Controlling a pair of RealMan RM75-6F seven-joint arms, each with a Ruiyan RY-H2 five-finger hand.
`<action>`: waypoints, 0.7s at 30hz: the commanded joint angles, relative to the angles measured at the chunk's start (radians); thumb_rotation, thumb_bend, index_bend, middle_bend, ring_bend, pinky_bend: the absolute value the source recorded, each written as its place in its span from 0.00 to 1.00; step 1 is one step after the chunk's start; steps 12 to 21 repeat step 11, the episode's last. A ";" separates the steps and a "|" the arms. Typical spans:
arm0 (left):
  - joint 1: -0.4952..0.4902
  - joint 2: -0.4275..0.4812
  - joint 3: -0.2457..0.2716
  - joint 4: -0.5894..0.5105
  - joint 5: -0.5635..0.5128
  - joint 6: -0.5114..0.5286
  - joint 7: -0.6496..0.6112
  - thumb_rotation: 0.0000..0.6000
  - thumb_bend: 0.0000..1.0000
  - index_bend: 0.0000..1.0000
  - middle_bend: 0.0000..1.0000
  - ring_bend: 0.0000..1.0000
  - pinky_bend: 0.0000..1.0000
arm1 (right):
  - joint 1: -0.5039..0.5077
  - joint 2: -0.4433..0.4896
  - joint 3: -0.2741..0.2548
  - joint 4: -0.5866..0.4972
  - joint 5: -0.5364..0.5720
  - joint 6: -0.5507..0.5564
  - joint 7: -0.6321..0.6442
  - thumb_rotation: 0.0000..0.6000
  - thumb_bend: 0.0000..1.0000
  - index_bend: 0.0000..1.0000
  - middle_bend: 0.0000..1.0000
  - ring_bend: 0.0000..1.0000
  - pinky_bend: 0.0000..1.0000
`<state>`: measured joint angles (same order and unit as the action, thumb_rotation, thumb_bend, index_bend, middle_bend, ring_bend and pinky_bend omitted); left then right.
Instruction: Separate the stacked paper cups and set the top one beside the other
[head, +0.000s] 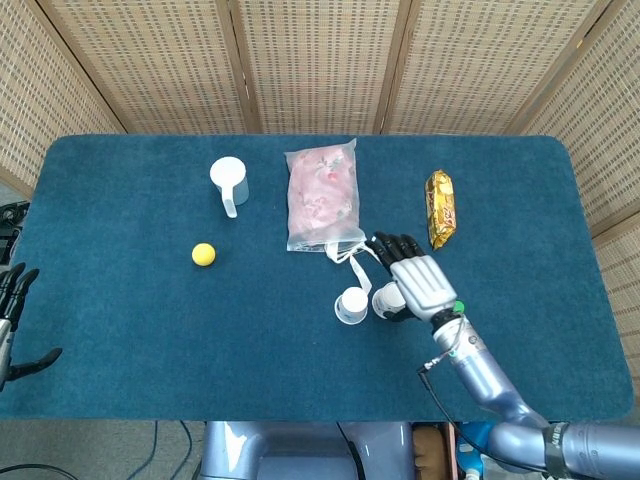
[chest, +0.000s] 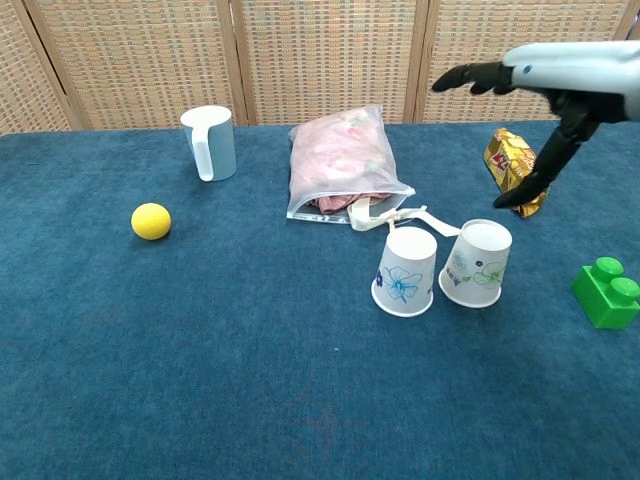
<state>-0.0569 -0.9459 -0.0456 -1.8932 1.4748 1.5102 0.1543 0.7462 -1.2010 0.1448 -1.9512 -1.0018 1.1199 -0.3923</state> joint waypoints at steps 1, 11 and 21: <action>0.000 -0.005 0.002 0.001 0.002 -0.001 0.006 1.00 0.12 0.00 0.00 0.00 0.00 | -0.175 0.092 -0.102 0.078 -0.328 0.213 0.101 1.00 0.00 0.00 0.00 0.00 0.00; 0.002 -0.023 0.006 -0.001 0.014 0.008 0.040 1.00 0.12 0.00 0.00 0.00 0.00 | -0.377 0.074 -0.169 0.332 -0.525 0.463 0.222 1.00 0.00 0.00 0.00 0.00 0.00; 0.002 -0.023 0.006 -0.001 0.014 0.008 0.040 1.00 0.12 0.00 0.00 0.00 0.00 | -0.377 0.074 -0.169 0.332 -0.525 0.463 0.222 1.00 0.00 0.00 0.00 0.00 0.00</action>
